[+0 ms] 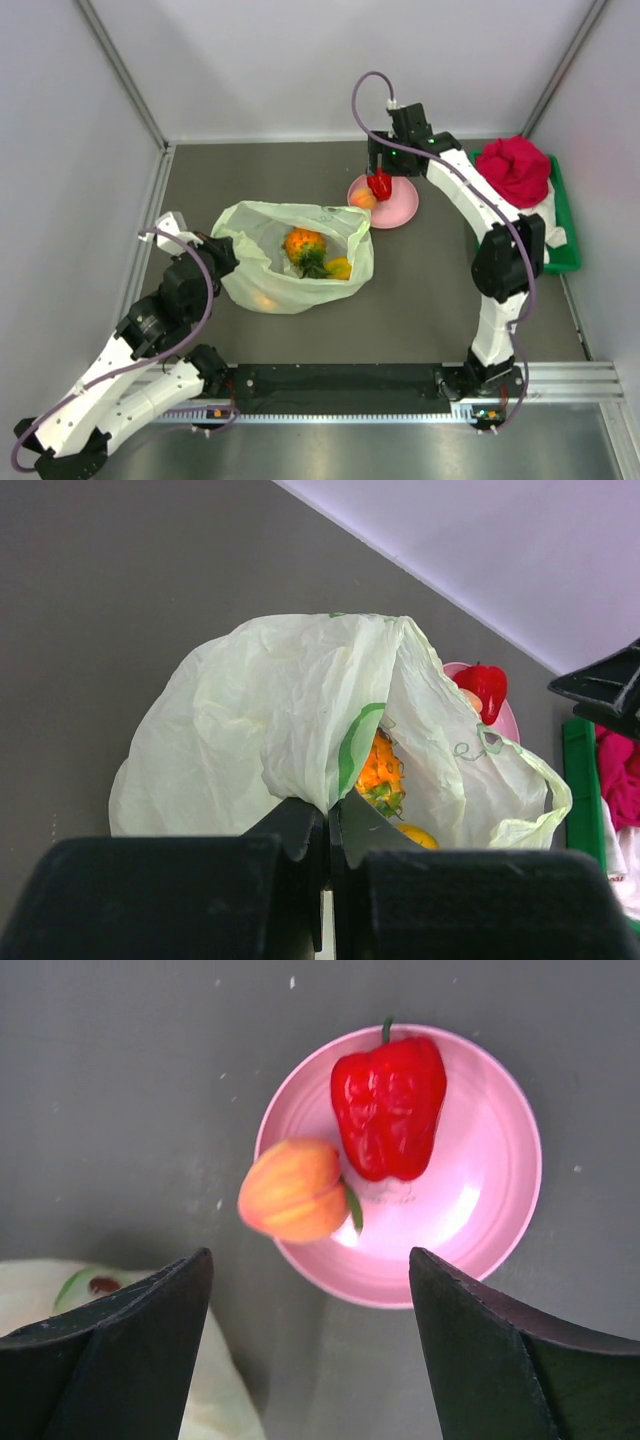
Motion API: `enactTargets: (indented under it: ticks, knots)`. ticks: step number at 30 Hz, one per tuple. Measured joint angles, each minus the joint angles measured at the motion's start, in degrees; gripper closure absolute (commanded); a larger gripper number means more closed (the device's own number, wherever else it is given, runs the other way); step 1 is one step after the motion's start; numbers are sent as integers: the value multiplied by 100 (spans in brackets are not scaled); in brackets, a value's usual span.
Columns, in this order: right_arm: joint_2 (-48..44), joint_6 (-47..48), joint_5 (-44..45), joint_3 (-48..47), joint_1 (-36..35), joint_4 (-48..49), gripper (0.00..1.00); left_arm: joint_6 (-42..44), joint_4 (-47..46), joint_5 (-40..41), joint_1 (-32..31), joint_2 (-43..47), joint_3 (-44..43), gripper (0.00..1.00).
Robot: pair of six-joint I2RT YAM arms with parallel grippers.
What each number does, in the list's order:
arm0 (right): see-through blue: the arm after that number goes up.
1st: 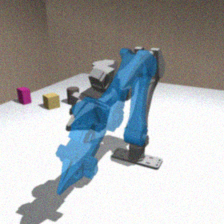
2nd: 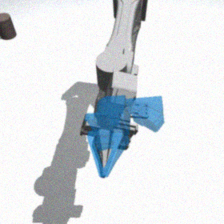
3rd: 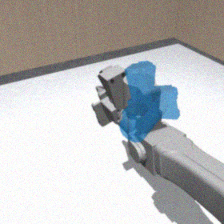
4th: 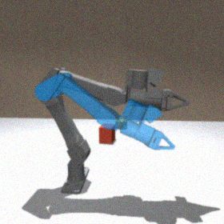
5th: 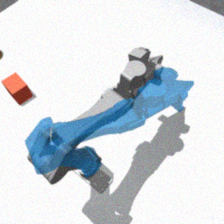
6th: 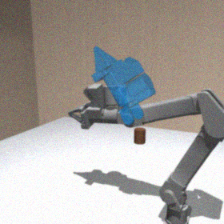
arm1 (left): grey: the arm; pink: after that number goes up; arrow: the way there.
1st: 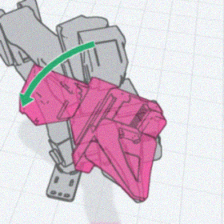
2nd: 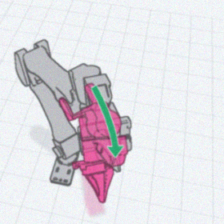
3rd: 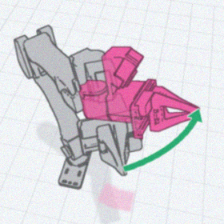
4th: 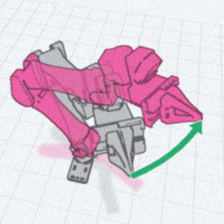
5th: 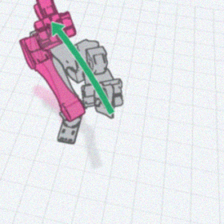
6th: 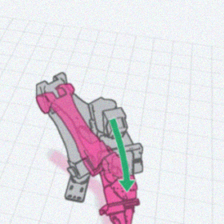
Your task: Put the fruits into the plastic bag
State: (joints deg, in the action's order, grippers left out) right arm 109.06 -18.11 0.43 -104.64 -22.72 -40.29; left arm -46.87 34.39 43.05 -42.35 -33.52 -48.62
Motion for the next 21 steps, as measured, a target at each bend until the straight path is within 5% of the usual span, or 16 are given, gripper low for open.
enactTargets:
  ticks: [21]
  knots:
    - [1788, 149, 918, -1394, 2, -96, 19, 55, 72, 140, 0, -83, 0, 100]
